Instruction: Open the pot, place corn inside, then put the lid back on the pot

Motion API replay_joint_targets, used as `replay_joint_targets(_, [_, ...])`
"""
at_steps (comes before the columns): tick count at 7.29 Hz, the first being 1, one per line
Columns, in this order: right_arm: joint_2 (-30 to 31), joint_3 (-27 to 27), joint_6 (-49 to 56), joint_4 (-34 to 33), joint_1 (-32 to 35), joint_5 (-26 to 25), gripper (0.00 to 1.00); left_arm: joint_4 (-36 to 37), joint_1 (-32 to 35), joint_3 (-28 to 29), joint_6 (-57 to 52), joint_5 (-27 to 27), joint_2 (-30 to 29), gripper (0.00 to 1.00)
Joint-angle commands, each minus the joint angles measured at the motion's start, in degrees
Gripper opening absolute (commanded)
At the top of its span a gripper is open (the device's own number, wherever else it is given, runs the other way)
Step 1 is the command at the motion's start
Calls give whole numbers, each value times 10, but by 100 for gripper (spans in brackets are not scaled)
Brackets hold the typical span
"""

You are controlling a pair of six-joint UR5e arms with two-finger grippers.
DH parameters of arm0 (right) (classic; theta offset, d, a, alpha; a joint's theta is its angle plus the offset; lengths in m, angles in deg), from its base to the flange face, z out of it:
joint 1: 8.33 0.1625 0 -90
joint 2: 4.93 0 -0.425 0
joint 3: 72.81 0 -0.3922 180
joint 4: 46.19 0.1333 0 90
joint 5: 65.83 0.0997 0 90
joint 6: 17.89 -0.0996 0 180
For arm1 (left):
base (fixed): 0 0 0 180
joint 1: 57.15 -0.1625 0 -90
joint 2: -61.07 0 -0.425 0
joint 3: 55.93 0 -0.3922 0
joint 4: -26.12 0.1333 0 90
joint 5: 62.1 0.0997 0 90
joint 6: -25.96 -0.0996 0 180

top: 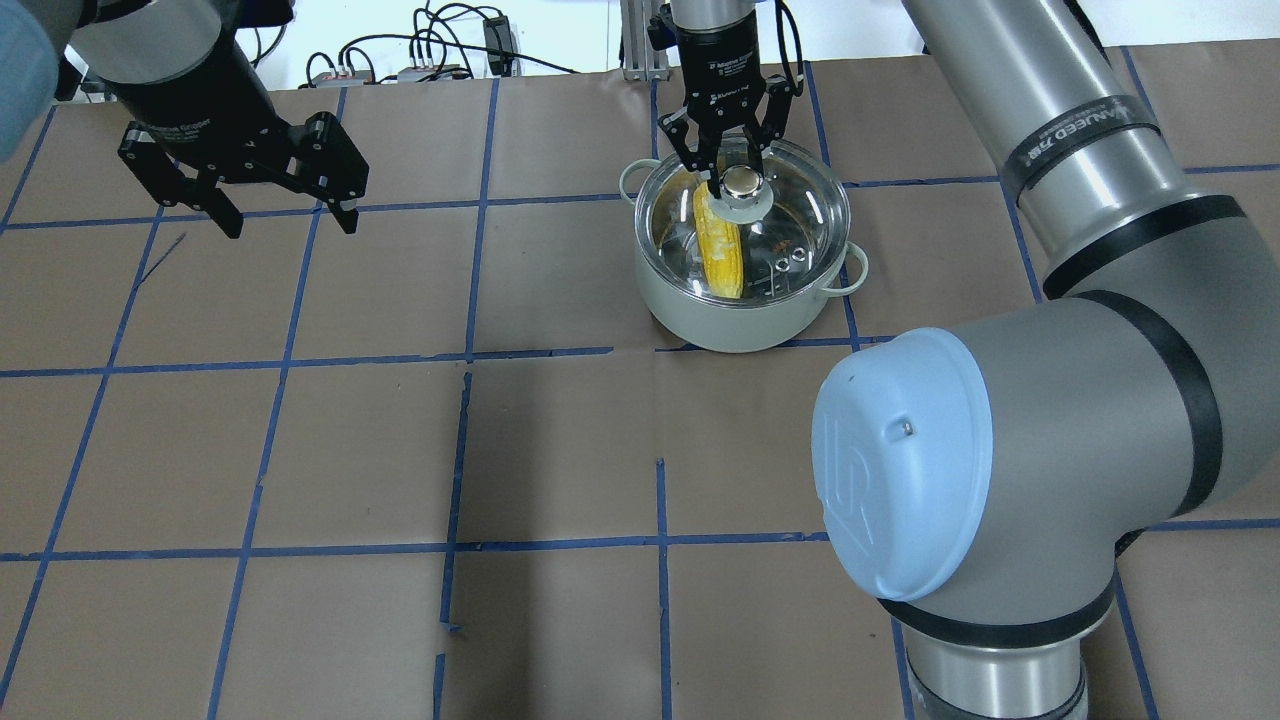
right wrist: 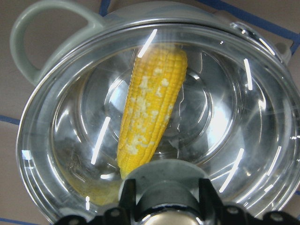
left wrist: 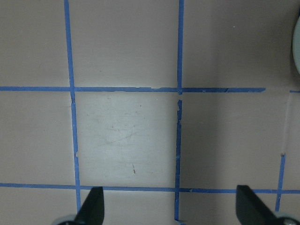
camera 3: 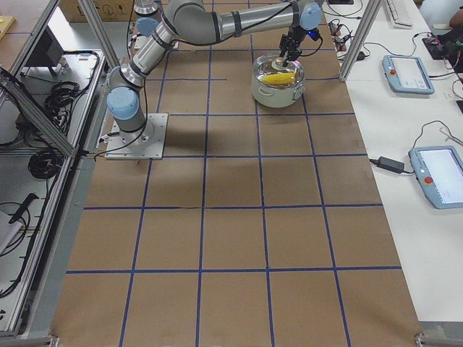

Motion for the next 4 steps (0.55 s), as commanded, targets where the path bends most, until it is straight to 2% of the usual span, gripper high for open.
replay_joint_targets(1, [-1,6,8,-1,-3,0,38,0,0,-1,0,0,1,100])
replay_joint_targets(4, [-2,6,11,-2,-3,0,38,0,0,-2,0,0,1,100])
